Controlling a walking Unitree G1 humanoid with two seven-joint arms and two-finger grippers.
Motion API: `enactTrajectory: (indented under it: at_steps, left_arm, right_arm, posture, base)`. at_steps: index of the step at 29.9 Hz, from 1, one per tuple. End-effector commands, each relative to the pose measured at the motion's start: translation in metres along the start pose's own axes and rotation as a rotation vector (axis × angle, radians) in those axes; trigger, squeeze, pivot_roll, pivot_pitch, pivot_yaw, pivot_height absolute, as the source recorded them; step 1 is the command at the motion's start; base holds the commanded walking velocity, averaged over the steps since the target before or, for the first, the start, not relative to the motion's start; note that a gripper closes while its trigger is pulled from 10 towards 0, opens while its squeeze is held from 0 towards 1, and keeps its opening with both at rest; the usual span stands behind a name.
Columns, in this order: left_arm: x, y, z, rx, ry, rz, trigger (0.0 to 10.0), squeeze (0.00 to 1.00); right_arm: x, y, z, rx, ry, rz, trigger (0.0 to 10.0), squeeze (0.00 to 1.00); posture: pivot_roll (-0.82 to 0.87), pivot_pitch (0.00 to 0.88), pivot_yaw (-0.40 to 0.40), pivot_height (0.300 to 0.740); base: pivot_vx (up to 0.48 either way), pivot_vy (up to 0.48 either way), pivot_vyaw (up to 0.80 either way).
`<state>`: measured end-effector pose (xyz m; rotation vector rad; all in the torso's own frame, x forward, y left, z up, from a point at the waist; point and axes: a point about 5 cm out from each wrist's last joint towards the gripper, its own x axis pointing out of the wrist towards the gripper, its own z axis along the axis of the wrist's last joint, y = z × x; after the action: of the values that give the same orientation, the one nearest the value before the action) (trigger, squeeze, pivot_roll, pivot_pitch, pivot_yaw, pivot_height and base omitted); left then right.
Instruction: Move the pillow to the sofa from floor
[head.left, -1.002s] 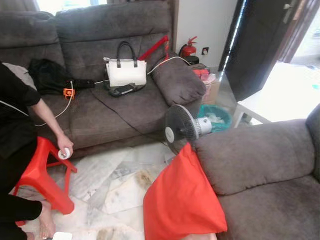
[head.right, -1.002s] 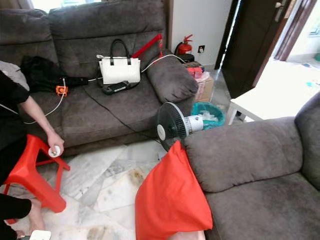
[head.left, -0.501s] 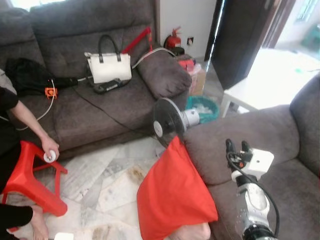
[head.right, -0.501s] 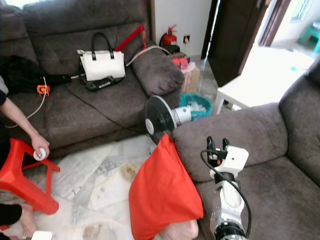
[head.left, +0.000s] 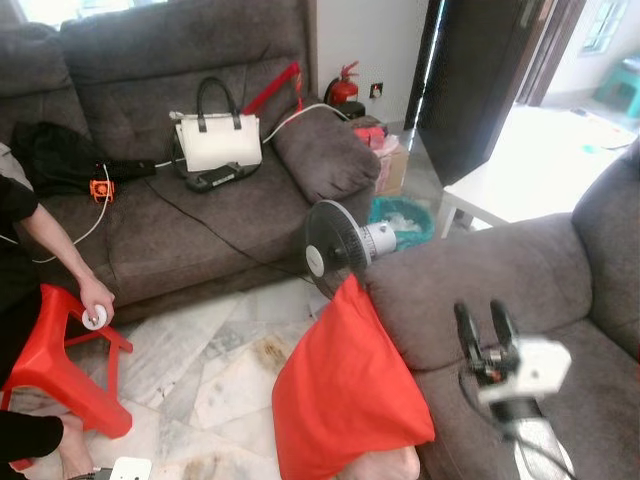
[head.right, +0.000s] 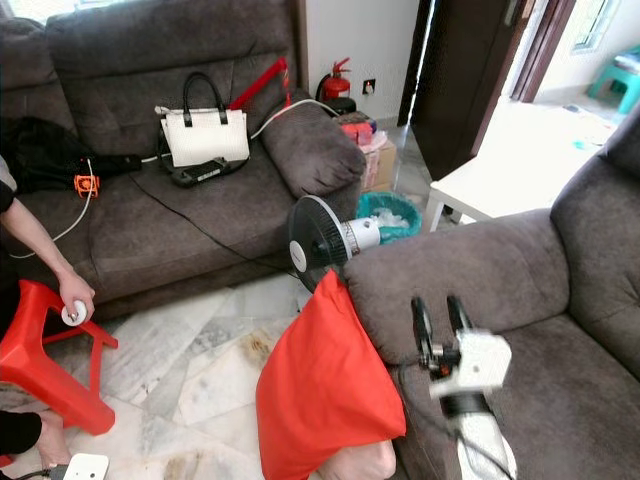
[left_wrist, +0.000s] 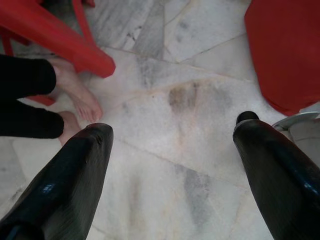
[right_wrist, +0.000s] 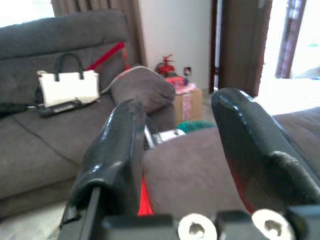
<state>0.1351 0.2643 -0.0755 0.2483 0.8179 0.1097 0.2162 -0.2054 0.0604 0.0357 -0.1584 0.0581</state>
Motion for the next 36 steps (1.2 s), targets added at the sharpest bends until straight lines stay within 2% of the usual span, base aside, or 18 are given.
enactTrajectory:
  at_steps: [1, 6, 10, 16, 17, 19, 20, 21, 26, 27, 32, 36]
  left_arm:
    - [0.000, -0.002, -0.001, 0.026, -0.002, -0.020, 10.0, 0.00]
    - [0.000, -0.002, 0.000, 0.026, -0.004, -0.021, 10.0, 0.00]
    - [0.000, -0.002, 0.000, 0.024, -0.005, -0.023, 10.0, 0.00]
    - [0.002, -0.008, 0.003, 0.017, -0.010, -0.033, 10.0, 0.00]
    - [0.002, -0.009, 0.004, 0.017, -0.012, -0.035, 10.0, 0.00]
    - [0.002, -0.010, 0.004, 0.016, -0.012, -0.036, 10.0, 0.00]
    - [0.003, -0.010, 0.005, 0.014, -0.014, -0.037, 10.0, 0.00]
    - [0.003, -0.010, 0.005, 0.014, -0.014, -0.037, 10.0, 0.00]
    - [0.003, -0.013, 0.004, 0.002, -0.010, -0.043, 10.0, 0.00]
    - [0.003, -0.013, 0.004, 0.002, -0.010, -0.043, 10.0, 0.00]
    - [0.001, -0.014, -0.002, -0.001, 0.025, -0.048, 10.0, 0.00]
    - [0.001, -0.011, -0.005, -0.004, 0.040, -0.044, 10.0, 0.00]
  right_arm:
    - [0.003, 0.004, 0.011, -0.007, -0.029, 0.016, 10.0, 0.00]
    - [-0.012, 0.005, 0.001, 0.004, 0.044, -0.001, 10.0, 0.00]
    - [-0.014, 0.005, -0.012, 0.009, 0.122, -0.013, 10.0, 0.00]
    - [-0.030, -0.005, -0.069, 0.063, 0.406, -0.118, 10.0, 0.00]
    - [-0.036, -0.001, -0.081, 0.091, 0.470, -0.112, 10.0, 0.00]
    - [-0.038, 0.001, -0.085, 0.099, 0.491, -0.108, 10.0, 0.00]
    - [-0.044, 0.007, -0.095, 0.116, 0.556, -0.101, 10.0, 0.00]
    - [-0.044, 0.007, -0.095, 0.116, 0.556, -0.101, 10.0, 0.00]
    - [-0.059, 0.016, -0.116, 0.157, 0.691, -0.137, 10.0, 0.00]
    - [-0.059, 0.016, -0.116, 0.157, 0.691, -0.137, 10.0, 0.00]
    - [-0.085, 0.010, -0.134, 0.119, 0.908, -0.212, 10.0, 0.00]
    - [-0.100, 0.009, -0.139, 0.118, 0.982, -0.222, 10.0, 0.00]
  posture:
    - [0.12, 0.000, 0.006, 0.740]
    - [0.12, 0.000, 0.006, 0.740]
    - [0.12, 0.000, 0.007, 0.740]
    - [0.12, 0.000, 0.006, 0.740]
    - [0.13, 0.000, 0.005, 0.740]
    - [0.13, 0.000, 0.005, 0.740]
    - [0.13, 0.000, 0.003, 0.740]
    - [0.13, 0.000, 0.003, 0.740]
    - [0.13, 0.000, 0.004, 0.740]
    - [0.13, 0.000, 0.004, 0.740]
    - [0.12, 0.000, 0.002, 0.740]
    - [0.13, 0.000, -0.005, 0.740]
  base:
    - [0.000, 0.000, 0.00]
    - [0.000, 0.000, 0.00]
    - [0.000, 0.000, 0.00]
    - [0.000, 0.000, 0.00]
    - [0.000, 0.000, 0.00]
    - [0.000, 0.000, 0.00]
    - [0.000, 0.000, 0.00]
    - [0.000, 0.000, 0.00]
    - [0.000, 0.000, 0.00]
    - [0.000, 0.000, 0.00]
    - [0.000, 0.000, 0.00]
    - [0.000, 0.000, 0.00]
